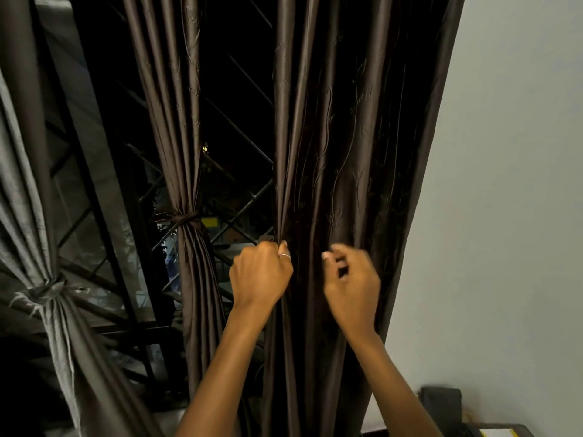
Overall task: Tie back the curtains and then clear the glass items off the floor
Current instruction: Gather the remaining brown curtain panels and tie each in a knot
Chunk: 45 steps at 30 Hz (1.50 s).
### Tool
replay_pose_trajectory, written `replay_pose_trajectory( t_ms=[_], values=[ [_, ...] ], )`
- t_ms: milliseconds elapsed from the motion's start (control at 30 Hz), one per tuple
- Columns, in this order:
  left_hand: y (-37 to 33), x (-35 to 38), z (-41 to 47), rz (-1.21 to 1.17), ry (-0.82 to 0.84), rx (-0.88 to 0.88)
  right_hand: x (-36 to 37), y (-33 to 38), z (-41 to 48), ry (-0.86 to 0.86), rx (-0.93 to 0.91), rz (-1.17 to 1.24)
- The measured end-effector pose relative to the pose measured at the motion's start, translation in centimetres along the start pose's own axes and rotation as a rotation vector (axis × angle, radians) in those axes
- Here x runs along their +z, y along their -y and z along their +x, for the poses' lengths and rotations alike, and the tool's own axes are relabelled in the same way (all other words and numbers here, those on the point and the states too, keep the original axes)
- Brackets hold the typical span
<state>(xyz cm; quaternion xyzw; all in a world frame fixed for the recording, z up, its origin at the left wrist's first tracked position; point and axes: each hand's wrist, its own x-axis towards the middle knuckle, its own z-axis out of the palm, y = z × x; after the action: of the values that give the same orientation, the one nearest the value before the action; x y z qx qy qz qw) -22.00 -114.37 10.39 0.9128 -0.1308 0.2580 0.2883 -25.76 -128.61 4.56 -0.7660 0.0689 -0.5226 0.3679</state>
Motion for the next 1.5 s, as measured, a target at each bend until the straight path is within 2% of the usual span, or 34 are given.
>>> replay_pose_trajectory(
  t_ms=[33,100,200,267,333,500,733,933,1500],
  values=[
    [0.3,0.0,0.1,-0.001,0.002,0.003,-0.5,0.0,0.7,-0.081,0.026,-0.029],
    [0.6,0.0,0.2,-0.013,0.002,0.006,-1.4,-0.1,2.3,-0.126,0.112,-0.076],
    [0.9,0.0,0.3,-0.043,0.005,0.015,-1.8,-0.9,4.3,0.028,0.194,-0.117],
    [1.3,-0.2,0.4,-0.053,0.002,0.021,-2.3,-1.8,5.2,0.096,0.149,-0.137],
    [2.1,-0.5,0.7,-0.062,-0.008,0.008,-3.3,-2.5,5.9,0.074,0.109,-0.208],
    [3.3,-0.8,1.3,-0.064,-0.007,-0.002,-5.0,-3.3,6.3,0.025,0.173,-0.233],
    [1.8,0.3,0.1,-0.132,0.014,0.092,-2.7,-2.2,3.3,0.021,0.09,-0.118],
    [-0.3,1.1,-0.6,-0.14,0.044,0.142,1.0,1.3,0.2,0.114,-0.053,0.007],
    [0.7,1.4,0.1,-0.398,0.124,0.11,3.3,2.4,-1.2,0.083,0.005,0.075]
  ],
)
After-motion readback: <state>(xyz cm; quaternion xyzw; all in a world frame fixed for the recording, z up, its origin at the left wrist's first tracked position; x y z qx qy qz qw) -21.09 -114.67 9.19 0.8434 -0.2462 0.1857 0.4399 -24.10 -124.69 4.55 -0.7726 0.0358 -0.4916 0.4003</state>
